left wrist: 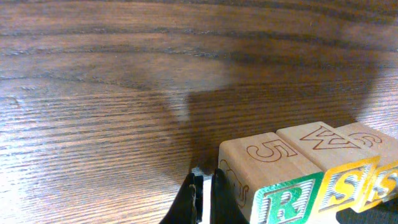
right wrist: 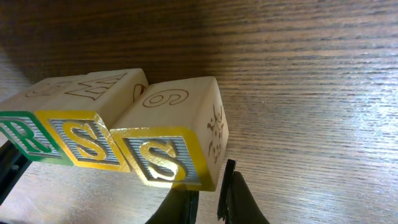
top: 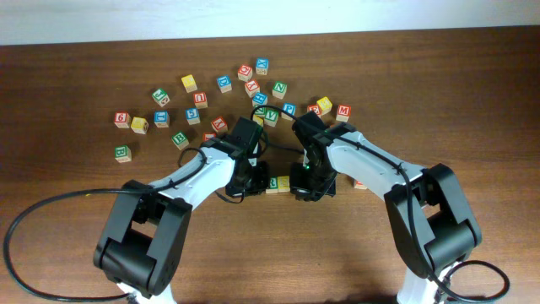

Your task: Spell out RSS

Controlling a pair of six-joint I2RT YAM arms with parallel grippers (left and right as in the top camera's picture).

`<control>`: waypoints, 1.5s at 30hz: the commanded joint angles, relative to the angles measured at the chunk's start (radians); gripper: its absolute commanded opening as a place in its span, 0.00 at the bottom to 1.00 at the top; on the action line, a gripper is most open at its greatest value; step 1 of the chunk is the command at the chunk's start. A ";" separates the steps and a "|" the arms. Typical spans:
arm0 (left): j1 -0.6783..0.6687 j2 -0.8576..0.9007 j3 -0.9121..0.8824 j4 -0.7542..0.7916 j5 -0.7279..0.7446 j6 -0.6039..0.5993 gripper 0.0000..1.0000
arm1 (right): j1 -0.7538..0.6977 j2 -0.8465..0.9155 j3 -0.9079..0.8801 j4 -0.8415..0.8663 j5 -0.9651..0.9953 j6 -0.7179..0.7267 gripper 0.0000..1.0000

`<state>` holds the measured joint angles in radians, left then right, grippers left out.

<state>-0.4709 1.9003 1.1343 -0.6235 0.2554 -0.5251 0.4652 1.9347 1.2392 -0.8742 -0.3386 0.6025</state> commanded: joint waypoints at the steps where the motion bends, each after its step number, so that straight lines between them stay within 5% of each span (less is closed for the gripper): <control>1: 0.000 0.014 -0.005 0.002 0.011 -0.013 0.00 | -0.001 0.003 -0.006 0.012 0.013 0.009 0.08; 7: 0.000 0.014 -0.005 0.002 0.011 -0.013 0.00 | -0.001 0.002 -0.006 -0.028 0.009 0.008 0.04; 11: 0.000 0.014 -0.005 0.002 0.010 -0.012 0.00 | -0.029 -0.038 0.025 -0.148 -0.009 -0.098 0.04; 14: 0.000 0.014 -0.005 0.002 0.010 -0.012 0.00 | -0.183 -0.032 0.040 -0.109 0.040 -0.258 0.05; 22: 0.000 0.014 -0.005 0.002 0.012 -0.012 0.00 | -0.060 0.010 0.027 0.091 0.036 -0.192 0.04; 45: 0.001 0.014 -0.005 -0.045 0.011 0.025 0.00 | -0.050 0.010 0.027 0.059 0.025 -0.149 0.04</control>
<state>-0.4694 1.9003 1.1339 -0.6647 0.2584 -0.5167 0.4068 1.9358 1.2621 -0.8139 -0.3046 0.4461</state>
